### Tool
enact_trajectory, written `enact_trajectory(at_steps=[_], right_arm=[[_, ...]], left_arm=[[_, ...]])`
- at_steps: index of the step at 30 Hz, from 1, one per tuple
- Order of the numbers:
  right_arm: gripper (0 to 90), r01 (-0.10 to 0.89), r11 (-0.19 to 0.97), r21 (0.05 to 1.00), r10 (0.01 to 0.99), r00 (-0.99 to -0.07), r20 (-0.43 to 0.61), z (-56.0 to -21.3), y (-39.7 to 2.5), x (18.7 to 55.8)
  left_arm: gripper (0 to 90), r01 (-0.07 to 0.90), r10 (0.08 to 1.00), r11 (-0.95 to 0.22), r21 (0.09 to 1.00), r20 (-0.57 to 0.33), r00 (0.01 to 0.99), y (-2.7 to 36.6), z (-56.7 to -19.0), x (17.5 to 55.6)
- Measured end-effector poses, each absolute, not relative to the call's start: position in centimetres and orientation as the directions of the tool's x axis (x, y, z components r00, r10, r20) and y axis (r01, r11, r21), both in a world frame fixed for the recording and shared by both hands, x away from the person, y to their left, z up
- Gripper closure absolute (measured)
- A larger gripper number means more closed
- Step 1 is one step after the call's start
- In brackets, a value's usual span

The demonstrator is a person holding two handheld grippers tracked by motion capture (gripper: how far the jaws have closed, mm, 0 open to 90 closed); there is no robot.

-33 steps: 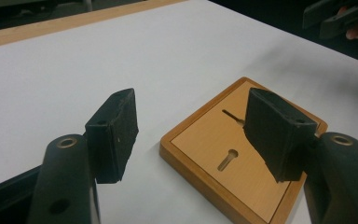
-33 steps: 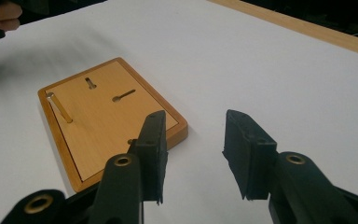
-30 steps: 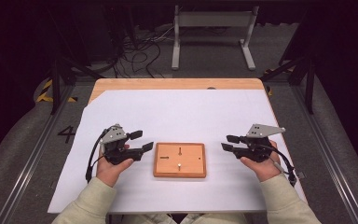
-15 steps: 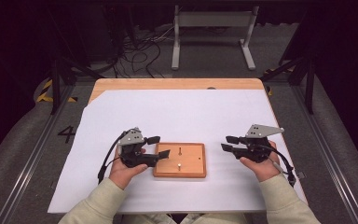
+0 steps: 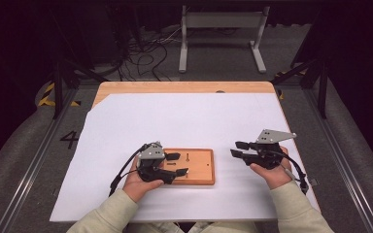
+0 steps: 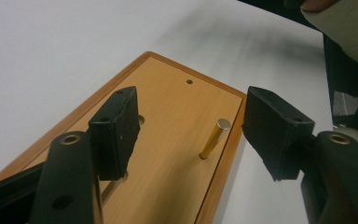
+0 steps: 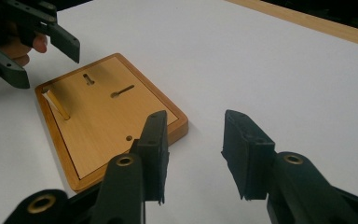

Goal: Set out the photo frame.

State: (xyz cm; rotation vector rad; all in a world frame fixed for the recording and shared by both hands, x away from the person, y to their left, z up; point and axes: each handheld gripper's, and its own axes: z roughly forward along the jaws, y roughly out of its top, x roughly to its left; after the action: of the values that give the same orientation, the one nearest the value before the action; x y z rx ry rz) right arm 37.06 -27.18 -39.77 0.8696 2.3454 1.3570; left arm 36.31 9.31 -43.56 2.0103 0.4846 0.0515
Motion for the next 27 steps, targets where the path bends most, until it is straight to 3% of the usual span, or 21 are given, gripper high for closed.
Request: enact_trajectory(at_steps=[6,14,21,27], right_arm=[[60.6,0.355,0.373,0.858,0.632,-0.774,0.045,-39.8,-27.1,37.0],[60.5,0.359,0.374,0.855,0.635,-0.771,0.046,-39.8,-27.1,37.1],[60.5,0.359,0.374,0.855,0.635,-0.771,0.046,-39.8,-27.1,37.1],[60.4,0.36,0.376,0.854,0.634,-0.772,0.046,-39.8,-27.0,37.1]], left_arm=[[40.7,0.31,0.348,-0.447,0.839,-0.156,0.924,8.3,-44.4,36.2],[51.2,0.305,0.334,-0.486,0.819,-0.149,0.931,7.7,-45.0,36.3],[71.3,0.283,0.31,-0.518,0.807,-0.131,0.942,7.6,-44.9,36.5],[81.8,0.27,0.282,-0.525,0.807,-0.135,0.95,7.3,-44.9,36.4]])
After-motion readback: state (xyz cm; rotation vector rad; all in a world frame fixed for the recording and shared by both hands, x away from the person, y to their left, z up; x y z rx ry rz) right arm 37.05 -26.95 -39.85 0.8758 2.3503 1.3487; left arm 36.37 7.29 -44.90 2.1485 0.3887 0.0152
